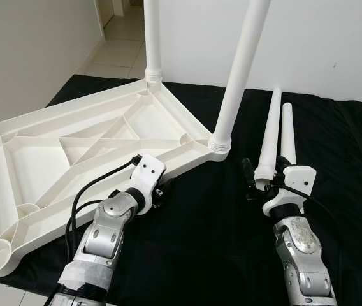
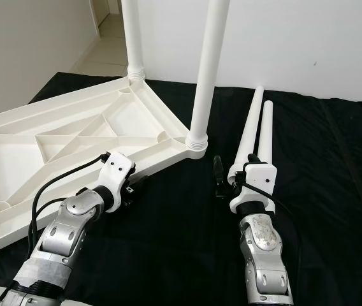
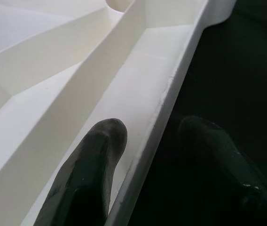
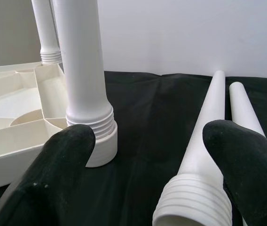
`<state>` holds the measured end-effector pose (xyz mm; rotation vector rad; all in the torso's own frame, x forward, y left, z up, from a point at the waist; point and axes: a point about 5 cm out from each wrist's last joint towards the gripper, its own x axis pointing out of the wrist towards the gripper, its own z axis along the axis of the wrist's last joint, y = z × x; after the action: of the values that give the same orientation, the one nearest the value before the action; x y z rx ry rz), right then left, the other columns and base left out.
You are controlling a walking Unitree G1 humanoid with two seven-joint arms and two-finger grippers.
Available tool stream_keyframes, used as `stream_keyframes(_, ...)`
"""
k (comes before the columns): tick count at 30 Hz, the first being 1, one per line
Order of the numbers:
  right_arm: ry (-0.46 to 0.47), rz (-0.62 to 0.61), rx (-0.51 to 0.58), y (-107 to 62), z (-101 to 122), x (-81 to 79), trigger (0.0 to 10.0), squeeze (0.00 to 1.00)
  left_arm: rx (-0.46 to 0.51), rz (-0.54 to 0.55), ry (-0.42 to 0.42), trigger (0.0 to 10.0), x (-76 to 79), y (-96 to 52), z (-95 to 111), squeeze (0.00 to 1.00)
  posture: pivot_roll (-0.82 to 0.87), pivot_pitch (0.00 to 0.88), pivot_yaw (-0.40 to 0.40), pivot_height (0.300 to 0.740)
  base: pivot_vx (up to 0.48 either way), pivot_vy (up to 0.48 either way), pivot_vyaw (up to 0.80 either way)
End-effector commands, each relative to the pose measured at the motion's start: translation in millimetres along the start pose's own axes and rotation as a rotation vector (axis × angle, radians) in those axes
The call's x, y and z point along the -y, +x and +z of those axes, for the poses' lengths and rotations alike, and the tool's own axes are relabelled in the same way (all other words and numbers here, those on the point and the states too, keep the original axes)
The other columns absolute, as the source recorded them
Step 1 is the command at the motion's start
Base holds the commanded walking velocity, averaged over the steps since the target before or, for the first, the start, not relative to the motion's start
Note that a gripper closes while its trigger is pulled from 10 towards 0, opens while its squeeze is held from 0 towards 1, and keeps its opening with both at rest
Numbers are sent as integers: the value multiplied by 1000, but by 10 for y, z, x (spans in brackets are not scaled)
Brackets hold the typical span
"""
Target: Building children table
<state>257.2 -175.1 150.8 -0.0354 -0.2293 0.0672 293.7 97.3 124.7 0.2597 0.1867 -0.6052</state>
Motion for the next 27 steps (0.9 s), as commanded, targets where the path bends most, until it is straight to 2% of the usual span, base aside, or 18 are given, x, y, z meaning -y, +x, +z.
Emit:
stream_keyframes(1,0,5,-8,2,-25,-8,10000,0,-3,-293,6,10000,141,-66,-17,0,-56,41,7,740,0,0,0)
stream_keyframes(4,2,16,-10,16,-29,-20,10000,0,-12,-311,44,10000,100,-122,-23,0,-55,40,6,740,0,0,0)
stream_keyframes(6,4,31,-11,29,-30,-32,10000,0,-26,-318,75,10000,13,-191,-29,0,-51,40,4,740,0,0,0)
stream_keyframes(8,4,35,-11,35,-29,-36,10000,0,-33,-322,78,10000,-27,-223,-31,0,-50,41,4,740,0,0,0)
stream_keyframes(10,2,42,-9,49,-27,-41,10000,0,-42,-291,95,10000,-144,-281,-24,0,-47,45,2,740,0,0,0)
stream_keyframes(14,2,45,-10,56,-28,-42,10000,0,-39,-270,101,10000,-210,-309,-14,0,-46,47,1,740,0,0,0)
stream_keyframes(18,0,55,-11,57,-33,-50,10000,0,-28,-191,106,10000,-310,-308,3,0,-44,58,1,740,0,0,0)
stream_keyframes(20,1,55,-11,57,-31,-47,10000,0,-1,-115,61,10000,-424,-299,64,0,-45,61,0,740,0,0,0)
stream_keyframes(23,1,54,-12,56,-31,-45,10000,0,-7,-109,75,10000,-463,-323,67,0,-45,64,-1,740,0,0,0)
stream_keyframes(27,1,54,-13,52,-29,-41,10000,0,-81,-133,125,10000,-546,-437,-22,0,-44,70,2,740,0,0,0)
